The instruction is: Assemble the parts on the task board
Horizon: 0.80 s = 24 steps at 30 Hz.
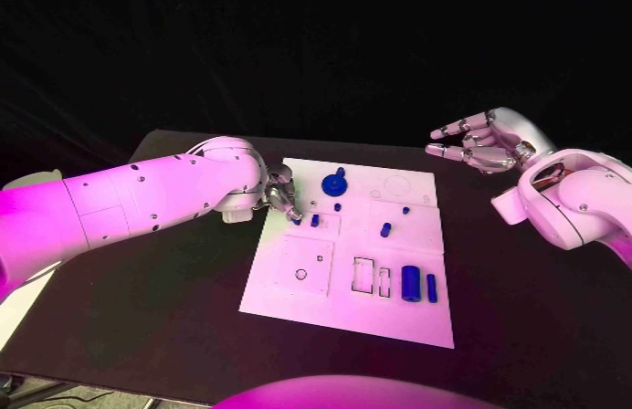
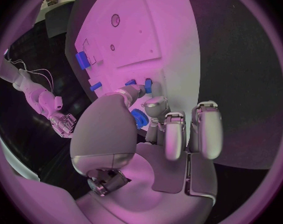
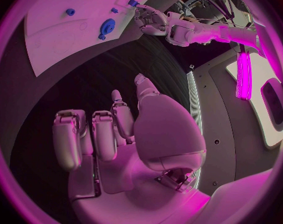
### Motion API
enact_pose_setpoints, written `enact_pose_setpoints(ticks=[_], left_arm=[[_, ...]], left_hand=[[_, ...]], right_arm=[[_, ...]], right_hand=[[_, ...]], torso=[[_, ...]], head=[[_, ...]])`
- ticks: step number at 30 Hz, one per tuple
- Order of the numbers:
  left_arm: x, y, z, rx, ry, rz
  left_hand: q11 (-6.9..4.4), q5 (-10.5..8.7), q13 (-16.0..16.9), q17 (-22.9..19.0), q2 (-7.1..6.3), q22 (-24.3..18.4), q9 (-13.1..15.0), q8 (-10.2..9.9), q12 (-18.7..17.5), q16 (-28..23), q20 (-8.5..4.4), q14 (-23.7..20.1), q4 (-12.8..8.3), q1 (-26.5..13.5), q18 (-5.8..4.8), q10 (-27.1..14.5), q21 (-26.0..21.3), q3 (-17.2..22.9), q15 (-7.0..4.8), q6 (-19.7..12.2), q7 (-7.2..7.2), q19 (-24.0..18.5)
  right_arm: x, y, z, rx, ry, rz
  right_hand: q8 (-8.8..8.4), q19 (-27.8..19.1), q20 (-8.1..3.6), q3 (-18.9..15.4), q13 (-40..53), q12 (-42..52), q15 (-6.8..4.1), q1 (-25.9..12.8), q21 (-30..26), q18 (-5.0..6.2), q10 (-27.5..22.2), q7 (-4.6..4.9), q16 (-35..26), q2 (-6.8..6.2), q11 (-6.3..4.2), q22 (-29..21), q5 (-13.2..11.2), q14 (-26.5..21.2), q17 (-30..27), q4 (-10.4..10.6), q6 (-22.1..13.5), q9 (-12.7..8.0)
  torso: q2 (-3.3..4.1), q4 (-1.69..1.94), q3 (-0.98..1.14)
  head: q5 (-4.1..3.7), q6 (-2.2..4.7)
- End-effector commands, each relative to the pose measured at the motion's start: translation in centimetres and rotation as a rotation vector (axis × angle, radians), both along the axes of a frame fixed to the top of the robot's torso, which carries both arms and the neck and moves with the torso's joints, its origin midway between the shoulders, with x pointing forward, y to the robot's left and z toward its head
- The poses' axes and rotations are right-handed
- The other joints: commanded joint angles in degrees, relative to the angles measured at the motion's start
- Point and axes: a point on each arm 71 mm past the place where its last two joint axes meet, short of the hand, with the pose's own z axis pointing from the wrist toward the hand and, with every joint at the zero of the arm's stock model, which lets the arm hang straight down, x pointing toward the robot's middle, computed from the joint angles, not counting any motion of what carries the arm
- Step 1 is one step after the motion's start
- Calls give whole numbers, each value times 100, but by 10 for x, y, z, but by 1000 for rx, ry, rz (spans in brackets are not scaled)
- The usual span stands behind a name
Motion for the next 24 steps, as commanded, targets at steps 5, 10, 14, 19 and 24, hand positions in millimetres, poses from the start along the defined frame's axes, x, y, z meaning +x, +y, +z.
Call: enact_pose_setpoints(ticks=[5,10,14,19,24], left_arm=[[-3,-3,-9,35,71,-18],[-3,-3,-14,42,81,-4],[-2,-3,-16,46,83,7],[-1,-3,-17,49,82,15],[-1,-3,-17,51,81,21]], left_hand=[[-37,11,186,1510,121,914,-30,-19,167,18,-45,592,-741,-193,-55,157,-8,629,-59,87,-107,390],[-62,3,226,1510,206,935,-63,-58,195,18,-63,592,-620,-344,-60,176,8,359,-85,143,-147,397],[-68,5,245,1510,236,948,-74,-70,207,18,-68,592,-586,-381,-64,180,20,287,-89,162,-155,402],[-76,10,267,1510,281,973,-88,-82,224,18,-74,592,-539,-426,-71,191,43,203,-95,194,-167,411],[-80,11,268,1510,297,983,-96,-90,224,18,-77,592,-511,-456,-73,193,53,152,-97,210,-173,414]], right_arm=[[-1,1,0,-3,1,13],[-1,1,0,-3,1,13],[-1,1,0,-3,0,13],[-1,0,0,-3,0,13],[-1,0,0,-3,0,13]], right_hand=[[16,160,-17,-22,295,-28,-31,21,-39,109,-27,-20,-26,57,0,704,28,430,760,2,0,7],[16,160,-17,-22,295,-28,-31,21,-39,109,-27,-20,-26,57,0,704,28,430,760,2,0,7],[16,160,-17,-22,295,-28,-31,21,-39,109,-27,-20,-26,57,0,704,28,430,760,2,0,7],[16,161,-18,-22,294,-27,-32,28,-38,109,-27,-20,-26,60,-1,706,31,430,760,0,0,7],[16,160,-18,-22,292,-30,-32,32,-39,110,-29,-20,-27,61,-1,703,34,430,760,-1,0,7]], torso=[[3,-5,-3],[4,-5,-5],[4,-5,-3],[5,0,-3],[5,1,-5]], head=[[-10,-9],[-18,-15],[-24,-18],[-29,-29],[-34,-33]])
